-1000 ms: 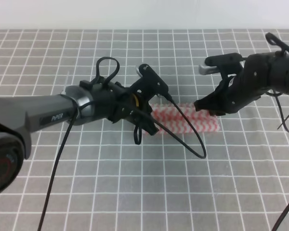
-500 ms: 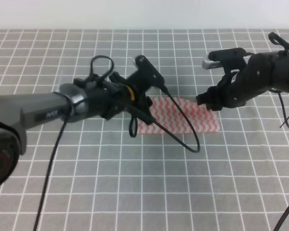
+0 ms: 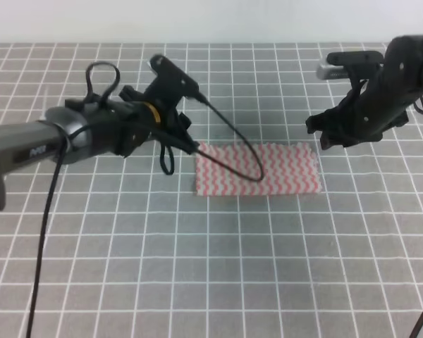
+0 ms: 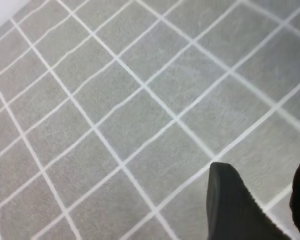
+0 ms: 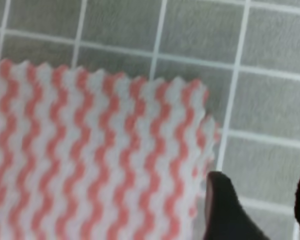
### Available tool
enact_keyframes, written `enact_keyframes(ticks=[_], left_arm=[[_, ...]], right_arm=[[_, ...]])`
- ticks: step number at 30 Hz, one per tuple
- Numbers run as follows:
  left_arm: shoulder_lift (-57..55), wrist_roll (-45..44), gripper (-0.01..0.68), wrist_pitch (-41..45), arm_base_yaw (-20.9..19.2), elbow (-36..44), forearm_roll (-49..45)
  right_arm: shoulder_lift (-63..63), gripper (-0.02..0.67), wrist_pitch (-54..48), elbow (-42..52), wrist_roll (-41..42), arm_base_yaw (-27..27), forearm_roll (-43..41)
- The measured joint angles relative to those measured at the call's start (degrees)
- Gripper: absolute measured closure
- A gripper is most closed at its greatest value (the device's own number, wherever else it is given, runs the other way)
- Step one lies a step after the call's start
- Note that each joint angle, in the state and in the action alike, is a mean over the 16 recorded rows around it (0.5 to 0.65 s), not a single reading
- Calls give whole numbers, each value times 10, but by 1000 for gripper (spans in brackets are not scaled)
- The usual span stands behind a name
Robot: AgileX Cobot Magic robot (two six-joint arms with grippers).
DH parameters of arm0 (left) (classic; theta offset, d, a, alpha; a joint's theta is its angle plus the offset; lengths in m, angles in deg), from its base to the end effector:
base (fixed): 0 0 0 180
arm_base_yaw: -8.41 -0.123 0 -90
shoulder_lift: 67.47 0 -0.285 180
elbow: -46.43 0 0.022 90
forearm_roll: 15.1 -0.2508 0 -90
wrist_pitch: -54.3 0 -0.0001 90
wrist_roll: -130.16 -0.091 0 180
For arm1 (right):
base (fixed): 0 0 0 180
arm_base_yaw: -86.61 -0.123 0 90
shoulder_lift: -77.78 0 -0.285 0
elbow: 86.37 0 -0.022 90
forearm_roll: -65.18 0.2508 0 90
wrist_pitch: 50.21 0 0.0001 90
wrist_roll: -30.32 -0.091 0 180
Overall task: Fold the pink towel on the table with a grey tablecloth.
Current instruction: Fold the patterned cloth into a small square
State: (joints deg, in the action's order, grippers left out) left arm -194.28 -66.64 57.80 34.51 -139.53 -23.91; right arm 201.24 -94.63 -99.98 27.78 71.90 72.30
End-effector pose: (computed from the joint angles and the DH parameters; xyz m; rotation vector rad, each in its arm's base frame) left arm 0.4247 -0.2071 0.1901 0.9410 1.9549 0.0051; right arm 0.4237 0.1194 0.2147 -0.1938 2.6974 0.2360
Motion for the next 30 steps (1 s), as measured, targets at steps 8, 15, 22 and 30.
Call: enact_keyframes(ticks=[8,15,22,30], left_arm=[[23,0,561,87,29,0,57],[28,-3,649,162,53,0,82],[19,-7,671,195,59,0,110],[-7,-20,673,205,58,-1,139]], right_arm=[[13,343,-55,-19,16,1,51],[36,312,-62,-19,25,1,89],[52,284,-67,-19,26,0,104],[59,286,-69,-19,28,0,111]])
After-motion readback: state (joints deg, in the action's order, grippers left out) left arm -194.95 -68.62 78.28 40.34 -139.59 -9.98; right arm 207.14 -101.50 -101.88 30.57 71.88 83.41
